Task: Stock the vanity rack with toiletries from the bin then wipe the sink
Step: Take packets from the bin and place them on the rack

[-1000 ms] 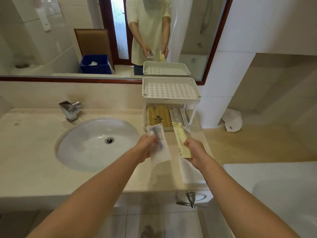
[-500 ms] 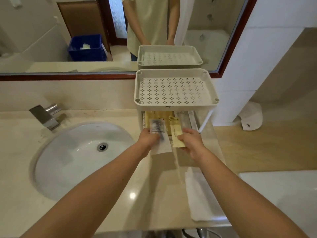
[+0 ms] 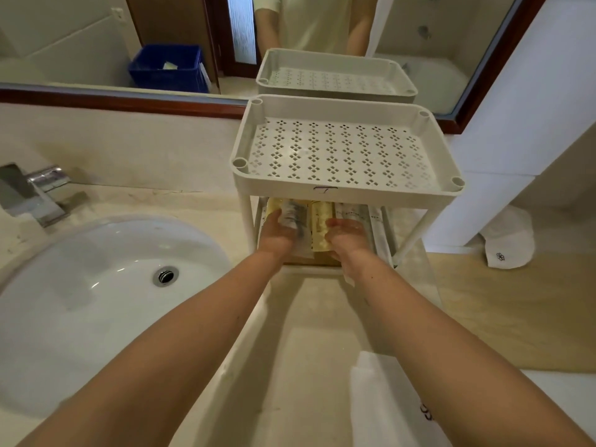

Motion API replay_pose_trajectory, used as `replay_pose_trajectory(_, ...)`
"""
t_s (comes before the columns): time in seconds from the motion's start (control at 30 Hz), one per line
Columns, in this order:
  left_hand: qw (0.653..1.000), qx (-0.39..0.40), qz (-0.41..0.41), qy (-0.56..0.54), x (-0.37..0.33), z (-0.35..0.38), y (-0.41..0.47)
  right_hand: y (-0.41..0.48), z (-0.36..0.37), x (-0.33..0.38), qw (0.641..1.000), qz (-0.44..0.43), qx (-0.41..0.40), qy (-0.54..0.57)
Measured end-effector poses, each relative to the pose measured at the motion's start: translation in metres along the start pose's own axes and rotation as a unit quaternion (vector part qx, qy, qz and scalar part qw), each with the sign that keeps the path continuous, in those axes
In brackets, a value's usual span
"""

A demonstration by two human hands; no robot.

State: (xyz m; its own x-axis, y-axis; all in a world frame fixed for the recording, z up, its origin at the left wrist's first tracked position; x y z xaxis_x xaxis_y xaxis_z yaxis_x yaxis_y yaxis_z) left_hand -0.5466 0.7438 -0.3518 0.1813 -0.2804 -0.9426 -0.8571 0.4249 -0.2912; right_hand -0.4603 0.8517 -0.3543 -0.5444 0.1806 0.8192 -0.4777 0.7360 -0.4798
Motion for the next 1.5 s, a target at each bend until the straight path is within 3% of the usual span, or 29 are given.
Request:
replay_pose_trajectory(0.47,0.998,-0.008,-0.013,0.054,-0.008,-0.003,-0.025,-0.03,-0.006,0.013,0.997,-0.036,0.02,-0.072)
replay_pose_trajectory(0.67,0.999,0.026,-0.03,0.013,-0.022,-0.018,-0.09,-0.096,-0.029,0.013,0.986,-0.066,0.053,-0.14)
replay_pose_trajectory(0.83,0.998,0.03,-0.05,-0.031,-0.034,-0.036,-0.138,-0.15,-0.048,0.011,0.986,-0.071,0.065,-0.134)
replay_pose_trajectory(0.97,0.995,0.006,-0.052,-0.091,-0.044,-0.053,-0.169,-0.18,-0.053,0.009,0.987,-0.065,0.085,-0.123)
replay_pose_trajectory(1.17,0.985,-0.048,-0.043,-0.158,-0.036,-0.088,-0.208,-0.215,-0.033,0.016,0.971,-0.142,0.151,-0.123)
replay_pose_trajectory(1.5,0.948,-0.203,-0.053,-0.24,-0.003,-0.177,-0.268,-0.268,0.047,0.017,0.93,-0.194,0.284,-0.131)
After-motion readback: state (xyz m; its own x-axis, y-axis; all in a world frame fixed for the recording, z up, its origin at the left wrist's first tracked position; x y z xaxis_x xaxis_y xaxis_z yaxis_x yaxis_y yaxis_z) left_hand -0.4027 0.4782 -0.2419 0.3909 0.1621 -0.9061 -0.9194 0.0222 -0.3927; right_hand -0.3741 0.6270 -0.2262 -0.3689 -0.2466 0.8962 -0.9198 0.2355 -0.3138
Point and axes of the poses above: each hand's wrist, its own y-axis towards the middle knuckle, its own z-axis out of the palm, x = y × z, the point moved 3 cm from there along y, towards the middle knuckle, and after that the axes turned 10 degrees about -y, right-handed, at the moved point
